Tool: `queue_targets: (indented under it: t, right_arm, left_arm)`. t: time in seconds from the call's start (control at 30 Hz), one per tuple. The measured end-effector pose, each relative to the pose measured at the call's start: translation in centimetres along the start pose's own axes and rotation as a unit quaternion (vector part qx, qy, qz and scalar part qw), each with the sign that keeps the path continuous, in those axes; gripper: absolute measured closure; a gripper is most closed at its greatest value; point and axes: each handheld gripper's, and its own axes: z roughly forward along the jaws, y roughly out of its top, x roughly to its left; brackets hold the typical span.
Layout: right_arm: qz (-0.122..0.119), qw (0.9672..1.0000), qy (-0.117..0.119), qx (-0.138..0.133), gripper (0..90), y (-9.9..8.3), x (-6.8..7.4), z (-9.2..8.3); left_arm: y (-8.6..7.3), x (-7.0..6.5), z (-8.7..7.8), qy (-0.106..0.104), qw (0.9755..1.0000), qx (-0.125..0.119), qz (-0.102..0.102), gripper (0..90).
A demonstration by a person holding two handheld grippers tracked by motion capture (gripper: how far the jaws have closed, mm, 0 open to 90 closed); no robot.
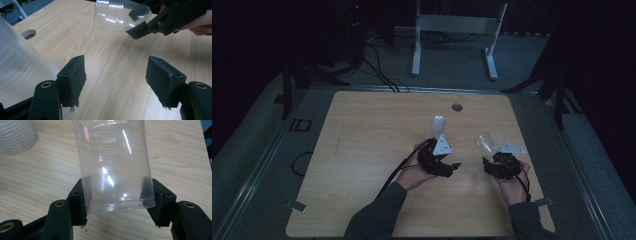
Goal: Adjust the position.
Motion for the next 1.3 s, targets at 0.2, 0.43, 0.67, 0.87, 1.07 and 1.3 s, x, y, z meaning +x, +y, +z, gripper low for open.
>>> queue_targets:
  t: [0.2, 0.43, 0.67, 0.87, 1.07, 1.3]
  right_arm:
    - [0.028, 0.9994, -0.007, -0.021, 41.7, -0.1, -0.2, -0.2]
    - [0.046, 0.9982, -0.010, -0.038, 41.7, -0.3, -0.3, -0.3]
    - [0.060, 0.9964, -0.016, -0.059, 41.7, -0.6, -0.3, -0.4]
    - [0.060, 0.9946, -0.030, -0.080, 41.7, -0.9, 0.1, -0.6]
    - [0.059, 0.9926, -0.036, -0.100, 41.7, -1.1, 0.5, -0.8]
    - [0.063, 0.9909, -0.038, -0.112, 41.6, -1.2, 0.7, -0.9]
  left_arm:
    - [0.1, -0.1, 0.0, 0.001, 1.0000, 0.001, 0.000, 31.9]
    - [0.2, -0.1, 0.0, 0.003, 1.0000, -0.001, -0.002, 31.8]
    - [0.3, -0.1, 0.1, 0.005, 1.0000, -0.001, -0.003, 31.9]
    - [0.5, -0.2, 0.2, 0.005, 1.0000, -0.003, -0.004, 31.8]
    - [0.7, -0.2, 0.2, 0.006, 0.9999, -0.006, -0.007, 31.9]
    - [1.0, -0.2, 0.3, 0.006, 0.9999, -0.007, -0.009, 31.9]
